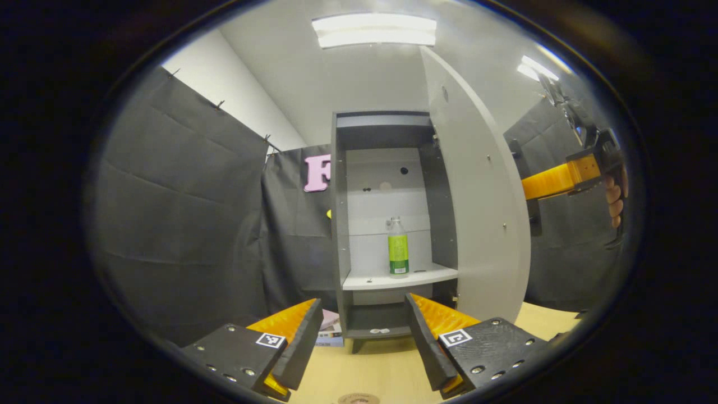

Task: Open the cabinet door with the right hand, grasp the bottle in the cabinet with the left hand and place it on the coaster, then close the cabinet door with the right hand.

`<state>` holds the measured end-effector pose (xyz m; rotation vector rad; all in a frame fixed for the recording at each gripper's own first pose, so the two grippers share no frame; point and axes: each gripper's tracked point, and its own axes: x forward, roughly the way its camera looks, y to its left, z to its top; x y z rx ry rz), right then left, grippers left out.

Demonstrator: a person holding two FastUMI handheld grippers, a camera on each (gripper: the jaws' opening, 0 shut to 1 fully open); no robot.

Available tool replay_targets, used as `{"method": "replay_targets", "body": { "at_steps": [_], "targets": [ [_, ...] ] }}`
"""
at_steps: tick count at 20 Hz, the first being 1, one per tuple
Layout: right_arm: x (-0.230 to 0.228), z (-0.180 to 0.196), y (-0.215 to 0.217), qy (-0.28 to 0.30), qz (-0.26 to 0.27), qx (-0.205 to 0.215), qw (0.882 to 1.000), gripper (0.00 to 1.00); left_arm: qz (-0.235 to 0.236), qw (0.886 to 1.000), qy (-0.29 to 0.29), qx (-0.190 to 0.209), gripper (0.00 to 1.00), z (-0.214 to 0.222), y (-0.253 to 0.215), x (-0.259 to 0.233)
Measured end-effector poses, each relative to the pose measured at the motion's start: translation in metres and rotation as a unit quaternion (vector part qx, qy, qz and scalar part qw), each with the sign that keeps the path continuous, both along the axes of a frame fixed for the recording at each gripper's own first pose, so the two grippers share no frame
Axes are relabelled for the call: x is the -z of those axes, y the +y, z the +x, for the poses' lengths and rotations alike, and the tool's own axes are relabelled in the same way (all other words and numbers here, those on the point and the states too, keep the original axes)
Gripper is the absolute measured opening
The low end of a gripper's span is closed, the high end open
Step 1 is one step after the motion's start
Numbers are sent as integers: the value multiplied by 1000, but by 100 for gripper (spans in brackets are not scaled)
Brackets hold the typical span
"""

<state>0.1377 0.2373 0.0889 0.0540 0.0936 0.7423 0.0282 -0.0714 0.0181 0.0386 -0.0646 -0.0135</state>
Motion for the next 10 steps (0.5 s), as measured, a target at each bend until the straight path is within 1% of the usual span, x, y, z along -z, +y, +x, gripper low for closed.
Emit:
{"method": "replay_targets", "body": {
  "at_steps": [2, 3, 4, 10],
  "targets": [
    [0, 2, -11, -6, 0, 8, 1000, 16, 0, 1000, 1, 1, 88, 0, -9, 2],
    [0, 2, -18, -8, 1, 11, 1000, 16, 1, 1000, 2, 0, 84, -1, -12, 2],
    [0, 3, -24, -9, 3, 16, 1000, 16, 3, 1000, 2, -2, 88, -1, -15, 2],
    [1, 19, -67, -20, -7, 47, 999, 16, 8, 1000, 2, -12, 88, -4, -34, 0]
  ]
}}
